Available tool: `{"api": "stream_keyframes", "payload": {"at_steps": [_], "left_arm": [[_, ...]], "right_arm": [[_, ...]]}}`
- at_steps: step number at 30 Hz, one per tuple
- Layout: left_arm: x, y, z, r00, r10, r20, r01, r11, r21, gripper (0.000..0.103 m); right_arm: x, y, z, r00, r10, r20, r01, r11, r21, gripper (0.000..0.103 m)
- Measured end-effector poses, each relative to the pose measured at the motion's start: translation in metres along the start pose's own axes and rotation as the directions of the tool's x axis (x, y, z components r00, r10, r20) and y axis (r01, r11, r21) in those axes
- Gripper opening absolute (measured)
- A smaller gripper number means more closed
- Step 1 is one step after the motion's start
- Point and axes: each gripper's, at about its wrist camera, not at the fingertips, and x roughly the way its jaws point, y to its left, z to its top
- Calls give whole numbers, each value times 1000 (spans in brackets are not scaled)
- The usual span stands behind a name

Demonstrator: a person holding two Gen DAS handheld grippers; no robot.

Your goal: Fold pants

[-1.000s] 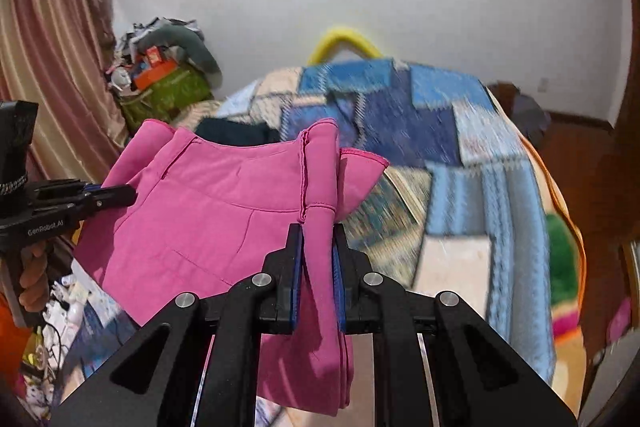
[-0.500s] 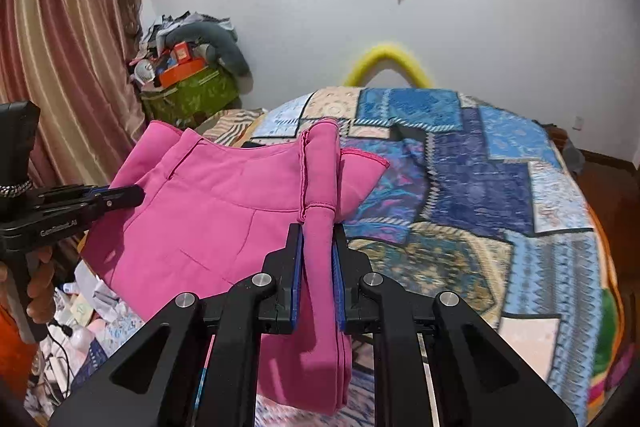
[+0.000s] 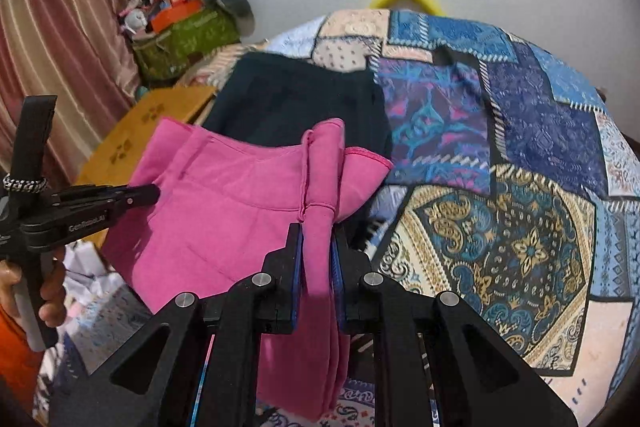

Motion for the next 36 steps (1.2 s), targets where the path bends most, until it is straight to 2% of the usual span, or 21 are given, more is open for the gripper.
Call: {"api": "stream_keyframes", "payload": {"at_steps": [1, 3, 4, 6, 7, 10, 13, 18, 22, 25, 28, 33, 35, 36], "left_arm": [[1, 1, -1, 1000, 3, 4, -3, 1000, 2, 21], [-1, 4, -3, 1000, 9, 11, -9, 1000, 3, 25], [-1, 6, -4, 1000, 9, 8, -9, 1000, -2, 30], [-5, 9, -7, 1000, 26, 2, -26, 1000, -15, 37], [-7, 11, -8, 1000, 30, 3, -30, 999, -18, 40], [-19, 13, -14, 999, 52, 5, -52, 998, -23, 40], [-45, 12, -20, 998, 63, 27, -62, 998, -15, 41], [-112, -1, -32, 991, 53, 119, -56, 998, 18, 41], [-181, -19, -44, 971, 25, 239, -38, 998, 52, 41], [-237, -35, -58, 939, -2, 343, -27, 996, 80, 41], [-289, -52, -74, 899, -43, 435, -8, 993, 114, 41], [-361, -80, -113, 812, -77, 578, -28, 985, 172, 41], [-385, -88, -130, 774, -83, 628, -35, 984, 174, 41], [-392, -90, -135, 762, -79, 643, -41, 985, 169, 41]], "right_arm": [[2, -1, -2, 1000, -3, -5, 3, 1000, 2, 13], [3, -5, -6, 1000, -8, -15, 8, 1000, 21, 23], [3, -6, -8, 1000, -22, -20, 22, 999, 36, 26], [2, -7, -12, 998, -41, -41, 43, 998, 51, 44], [2, -6, -14, 998, -42, -48, 44, 998, 46, 47], [-6, -1, -19, 997, -57, -58, 57, 998, 11, 49], [-25, 4, -19, 998, -53, -33, 52, 999, -10, 49], [-92, 20, -14, 994, -25, 102, 31, 998, -52, 49], [-147, 35, -14, 977, 9, 214, 6, 997, -71, 49], [-199, 53, -20, 947, 41, 320, -9, 995, -103, 49], [-238, 68, -27, 914, 58, 402, -5, 991, -132, 49], [-302, 96, -49, 834, 94, 544, 2, 985, -174, 49], [-317, 103, -58, 810, 111, 577, -10, 985, -175, 49], [-323, 105, -62, 800, 121, 588, -19, 984, -177, 49]]}}
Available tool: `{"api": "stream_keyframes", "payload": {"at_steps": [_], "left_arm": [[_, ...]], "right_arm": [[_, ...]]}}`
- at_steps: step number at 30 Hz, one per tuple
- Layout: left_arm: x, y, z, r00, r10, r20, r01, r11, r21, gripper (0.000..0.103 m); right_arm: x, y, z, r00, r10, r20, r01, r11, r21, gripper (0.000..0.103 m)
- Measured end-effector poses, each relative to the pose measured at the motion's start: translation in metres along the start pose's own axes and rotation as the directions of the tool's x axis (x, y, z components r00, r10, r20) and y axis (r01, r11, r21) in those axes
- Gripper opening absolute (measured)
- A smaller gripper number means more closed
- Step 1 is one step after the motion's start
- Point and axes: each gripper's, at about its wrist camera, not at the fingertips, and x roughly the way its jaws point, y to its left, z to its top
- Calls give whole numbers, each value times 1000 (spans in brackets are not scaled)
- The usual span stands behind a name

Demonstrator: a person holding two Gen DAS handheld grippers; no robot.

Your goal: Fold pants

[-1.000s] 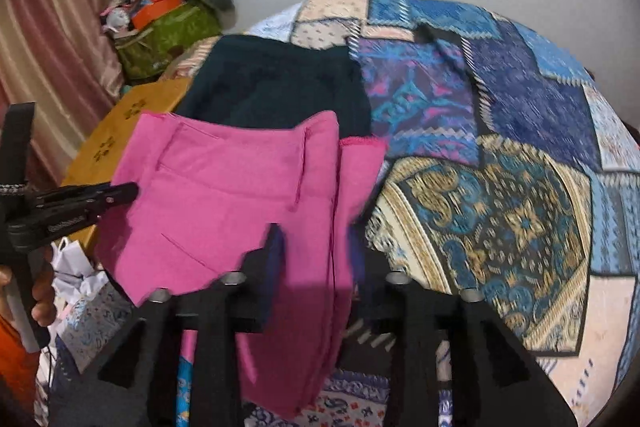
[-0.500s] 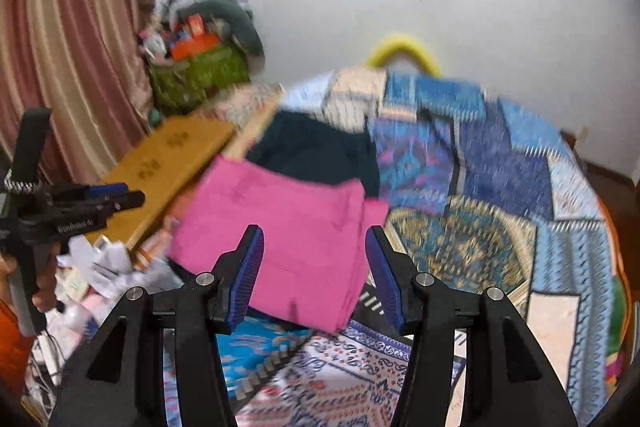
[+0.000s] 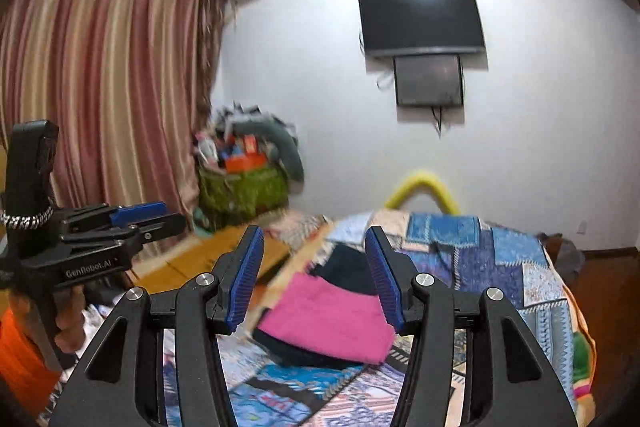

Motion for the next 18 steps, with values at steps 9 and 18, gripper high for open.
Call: {"api": "stream_keyframes", "payload": {"at_steps": [9, 18], "left_arm": [[-53, -13, -13, 995, 41, 91, -38, 999, -30, 80], [-68, -10, -22, 992, 65, 111, -59, 997, -53, 103]], "right_arm": [[-40, 22, -11, 995, -62, 81, 60, 998, 29, 78], [-52, 22, -11, 984, -147, 96, 144, 989, 38, 103]]}}
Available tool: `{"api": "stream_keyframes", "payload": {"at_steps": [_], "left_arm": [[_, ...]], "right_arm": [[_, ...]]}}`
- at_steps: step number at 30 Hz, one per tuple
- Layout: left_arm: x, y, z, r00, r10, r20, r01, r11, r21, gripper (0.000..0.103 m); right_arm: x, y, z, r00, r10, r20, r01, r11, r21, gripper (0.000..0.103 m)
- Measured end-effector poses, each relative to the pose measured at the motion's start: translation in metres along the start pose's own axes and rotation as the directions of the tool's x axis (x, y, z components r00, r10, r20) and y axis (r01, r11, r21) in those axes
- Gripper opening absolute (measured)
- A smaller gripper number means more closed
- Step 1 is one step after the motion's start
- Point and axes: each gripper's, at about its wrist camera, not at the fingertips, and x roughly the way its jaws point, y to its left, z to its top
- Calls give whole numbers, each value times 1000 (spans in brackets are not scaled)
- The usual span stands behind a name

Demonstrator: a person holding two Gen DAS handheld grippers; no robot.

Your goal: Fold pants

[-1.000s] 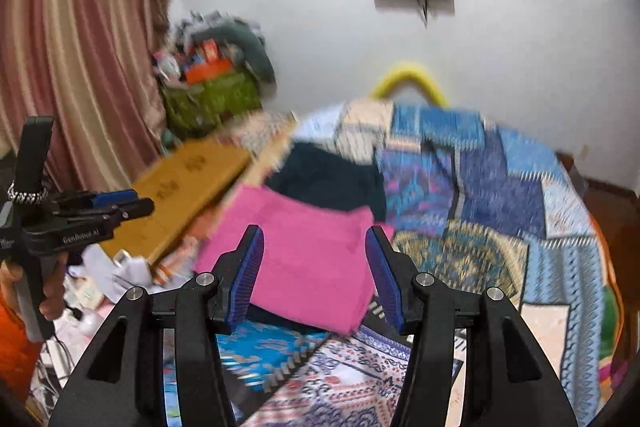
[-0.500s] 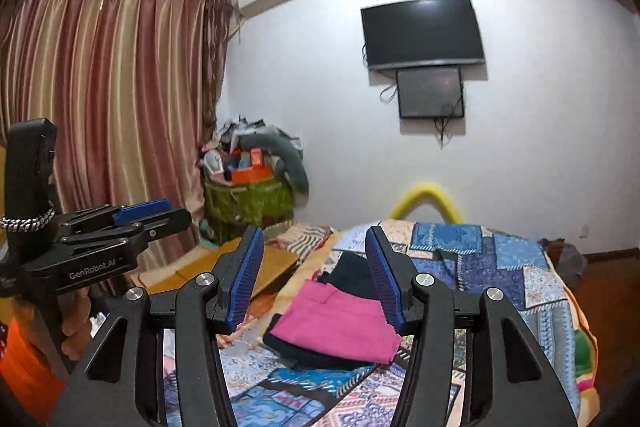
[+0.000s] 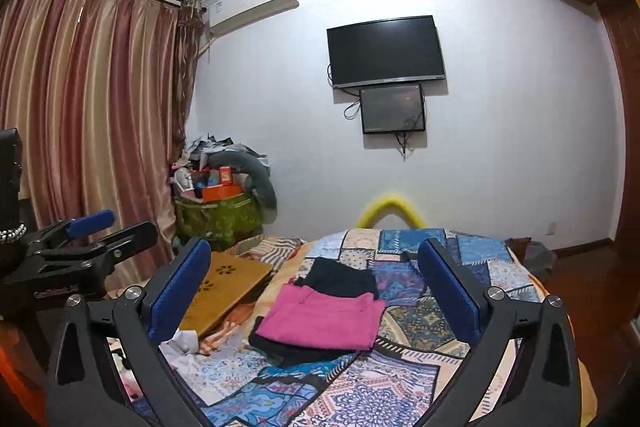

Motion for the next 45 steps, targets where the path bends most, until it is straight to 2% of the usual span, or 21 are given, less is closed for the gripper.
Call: {"api": "stream_keyframes", "payload": {"at_steps": [13, 45], "left_arm": [[-9, -5, -7, 1000, -23, 3, 23, 1000, 17, 103], [5, -1, -13, 1000, -13, -26, 13, 1000, -2, 103]], "right_arm": [[-8, 4, -6, 1000, -7, -8, 7, 1000, -17, 103], [-5, 1, -11, 999, -21, -49, 20, 1000, -7, 103]]}}
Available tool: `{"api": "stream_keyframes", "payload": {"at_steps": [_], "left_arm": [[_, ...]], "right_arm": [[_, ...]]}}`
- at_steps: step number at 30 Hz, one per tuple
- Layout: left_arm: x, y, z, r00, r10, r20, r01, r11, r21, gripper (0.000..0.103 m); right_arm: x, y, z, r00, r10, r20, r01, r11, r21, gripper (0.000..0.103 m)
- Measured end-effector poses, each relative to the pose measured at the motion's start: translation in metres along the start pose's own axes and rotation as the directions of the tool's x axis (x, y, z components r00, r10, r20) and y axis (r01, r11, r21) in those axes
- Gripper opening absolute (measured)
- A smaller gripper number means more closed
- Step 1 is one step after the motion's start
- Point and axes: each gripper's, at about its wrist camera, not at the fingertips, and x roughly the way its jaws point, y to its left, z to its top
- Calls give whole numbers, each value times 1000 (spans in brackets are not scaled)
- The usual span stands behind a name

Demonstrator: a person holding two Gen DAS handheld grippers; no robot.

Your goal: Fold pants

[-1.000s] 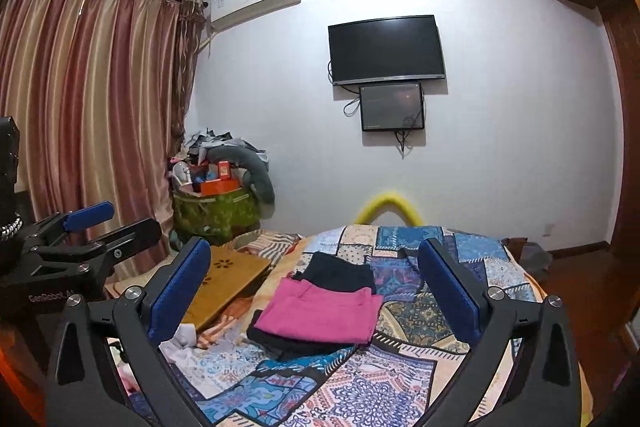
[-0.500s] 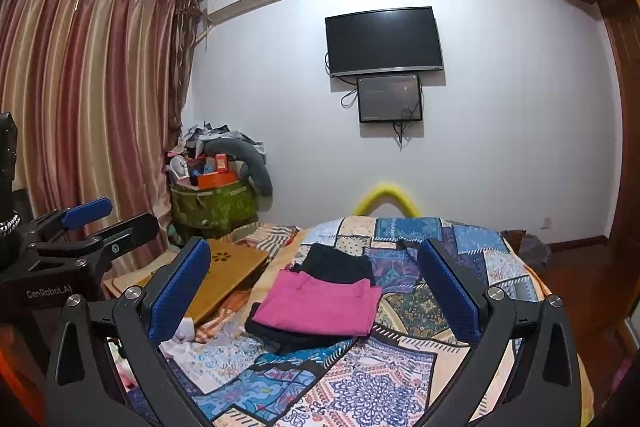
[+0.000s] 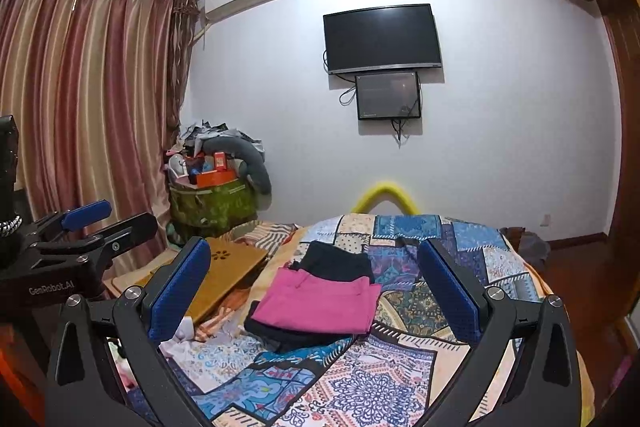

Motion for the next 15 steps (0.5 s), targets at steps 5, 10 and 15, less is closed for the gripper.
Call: {"api": "stream_keyframes", "payload": {"at_steps": [5, 10, 15], "left_arm": [[2, 0, 0, 1000, -5, -2, 5, 1000, -1, 103], [3, -1, 0, 1000, -10, -4, 10, 1000, 3, 103], [4, -1, -1, 1000, -18, -8, 18, 1000, 5, 103]], "right_arm": [[-1, 0, 0, 1000, 0, 1, 0, 1000, 1, 103], [-1, -1, -1, 1000, 0, -1, 0, 1000, 5, 103], [-1, -1, 0, 1000, 1, 0, -1, 1000, 5, 103]]}}
